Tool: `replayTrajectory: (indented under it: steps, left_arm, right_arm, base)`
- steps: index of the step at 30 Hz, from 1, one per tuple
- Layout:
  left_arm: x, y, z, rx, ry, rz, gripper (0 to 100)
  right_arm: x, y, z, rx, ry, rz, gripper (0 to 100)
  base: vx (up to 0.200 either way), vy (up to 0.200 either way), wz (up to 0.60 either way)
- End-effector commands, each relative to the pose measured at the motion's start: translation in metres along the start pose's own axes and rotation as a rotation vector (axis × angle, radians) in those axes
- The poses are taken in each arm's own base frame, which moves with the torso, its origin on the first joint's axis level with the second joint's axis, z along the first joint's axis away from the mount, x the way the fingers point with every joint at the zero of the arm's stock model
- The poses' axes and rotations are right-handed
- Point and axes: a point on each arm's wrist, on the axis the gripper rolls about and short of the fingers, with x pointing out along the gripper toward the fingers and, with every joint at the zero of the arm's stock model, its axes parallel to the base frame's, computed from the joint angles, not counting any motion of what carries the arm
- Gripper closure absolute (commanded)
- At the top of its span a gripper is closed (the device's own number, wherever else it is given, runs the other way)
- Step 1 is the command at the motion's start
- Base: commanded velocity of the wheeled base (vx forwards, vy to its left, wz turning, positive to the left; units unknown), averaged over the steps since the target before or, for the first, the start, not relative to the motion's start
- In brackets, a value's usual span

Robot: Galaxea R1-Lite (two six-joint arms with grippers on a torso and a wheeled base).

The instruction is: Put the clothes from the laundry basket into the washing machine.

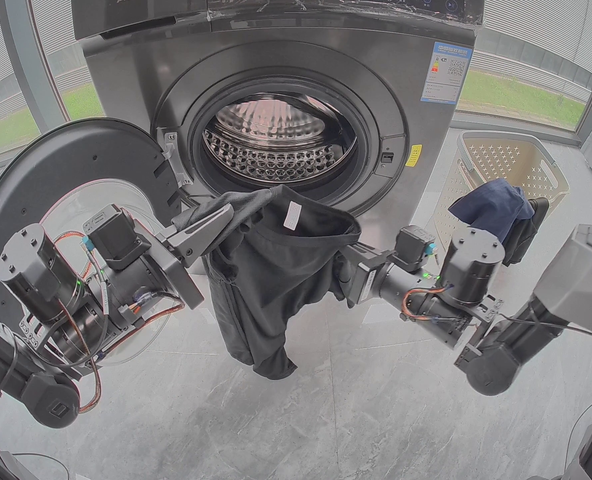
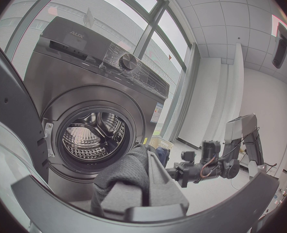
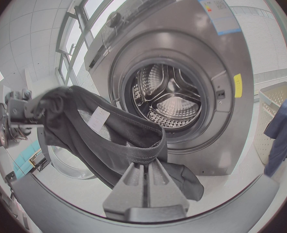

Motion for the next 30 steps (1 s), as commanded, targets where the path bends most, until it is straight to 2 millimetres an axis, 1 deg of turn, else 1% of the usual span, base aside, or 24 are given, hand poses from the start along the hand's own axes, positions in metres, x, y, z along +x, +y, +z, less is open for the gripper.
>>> replayTrajectory:
  steps: [1,5,7,8,10,17,20,23,26,30]
  left_arm:
    - [0.000,0.002,-0.004,-0.005,0.013,0.007,100]
    - [0.002,0.007,-0.011,-0.004,0.033,0.028,100]
    - [0.002,0.008,-0.012,-0.003,0.036,0.031,100]
    - [0.003,0.008,-0.011,-0.003,0.033,0.034,100]
    - [0.002,0.008,-0.010,-0.004,0.028,0.037,100]
    - [0.003,0.012,-0.003,0.009,0.000,0.060,100]
    - [0.002,0.012,-0.001,0.010,-0.008,0.073,100]
    - [-0.002,0.011,-0.002,0.008,0.004,0.074,100]
    - [-0.007,0.010,-0.006,0.002,0.024,0.077,100]
    - [-0.014,0.005,-0.018,-0.018,0.083,0.064,100]
  right_arm:
    - [-0.037,0.006,0.044,0.010,-0.083,0.004,100]
    - [-0.052,0.008,0.061,0.032,-0.123,0.009,100]
    - [-0.055,0.007,0.063,0.034,-0.128,0.007,100]
    - [-0.063,0.008,0.066,0.049,-0.132,0.009,100]
    - [-0.068,0.008,0.067,0.069,-0.129,0.011,100]
    - [-0.066,0.008,0.069,0.081,-0.161,0.015,100]
    - [-0.059,0.007,0.073,0.080,-0.205,0.008,100]
    - [-0.053,0.007,0.075,0.078,-0.243,-0.010,100]
    - [-0.052,0.007,0.075,0.078,-0.248,-0.009,100]
    - [-0.053,0.010,0.076,0.080,-0.251,-0.001,100]
  base:
    - [0.000,0.000,0.00]
    - [0.000,0.000,0.00]
    - [0.000,0.000,0.00]
    - [0.000,0.000,0.00]
    - [0.000,0.000,0.00]
    - [0.000,0.000,0.00]
    - [0.000,0.000,0.00]
    - [0.000,0.000,0.00]
    - [0.000,0.000,0.00]
    - [0.000,0.000,0.00]
